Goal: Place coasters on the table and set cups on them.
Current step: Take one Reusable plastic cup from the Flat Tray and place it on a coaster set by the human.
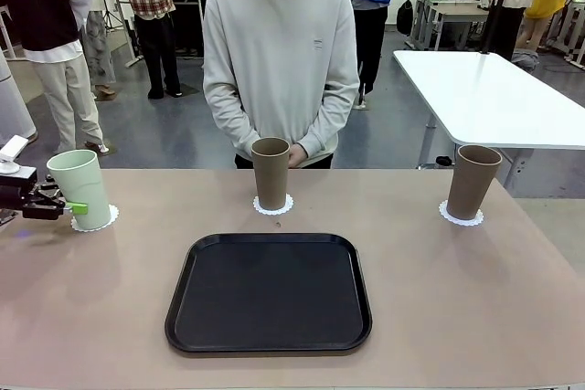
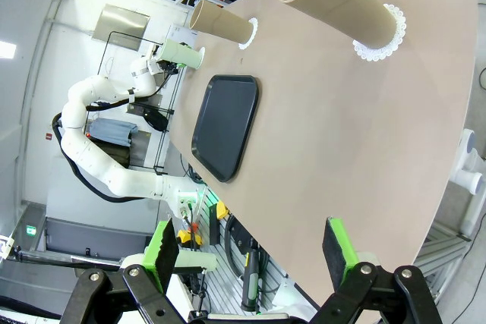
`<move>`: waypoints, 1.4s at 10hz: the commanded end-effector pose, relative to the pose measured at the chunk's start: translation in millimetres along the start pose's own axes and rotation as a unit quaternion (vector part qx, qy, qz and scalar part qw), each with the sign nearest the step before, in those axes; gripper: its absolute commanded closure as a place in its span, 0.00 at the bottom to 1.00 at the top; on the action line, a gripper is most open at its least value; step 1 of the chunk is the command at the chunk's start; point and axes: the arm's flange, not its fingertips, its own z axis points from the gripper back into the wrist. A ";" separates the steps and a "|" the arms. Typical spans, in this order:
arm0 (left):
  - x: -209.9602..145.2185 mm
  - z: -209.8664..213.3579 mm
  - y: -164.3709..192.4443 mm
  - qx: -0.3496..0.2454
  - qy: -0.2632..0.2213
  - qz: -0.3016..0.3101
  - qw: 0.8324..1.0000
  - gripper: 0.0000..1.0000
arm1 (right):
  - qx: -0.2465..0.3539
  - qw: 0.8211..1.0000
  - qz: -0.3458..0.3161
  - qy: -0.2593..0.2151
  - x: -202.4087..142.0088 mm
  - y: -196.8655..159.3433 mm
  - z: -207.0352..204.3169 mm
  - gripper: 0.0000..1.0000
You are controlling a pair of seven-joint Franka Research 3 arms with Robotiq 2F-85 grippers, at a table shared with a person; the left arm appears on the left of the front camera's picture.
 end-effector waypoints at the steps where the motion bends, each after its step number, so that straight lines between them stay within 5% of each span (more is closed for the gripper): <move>1: -1.9 -1.0 6.2 -0.004 0.004 -0.014 1.000 0.17 | 0.000 1.000 0.001 -0.001 -0.1 0.7 -0.9 0.00; 3: -3.2 -2.0 6.4 -0.004 0.009 -0.021 1.000 0.17 | 0.000 1.000 0.001 -0.001 -0.1 0.7 -0.9 0.00; 4: -2.7 -2.0 6.4 -0.005 0.013 -0.023 1.000 0.00 | 0.000 1.000 0.001 -0.001 -0.1 0.7 -0.9 0.00; 14: -7.7 5.2 8.4 -0.029 0.079 -0.030 0.996 0.00 | 0.000 1.000 0.001 -0.001 -0.1 0.7 -0.9 0.00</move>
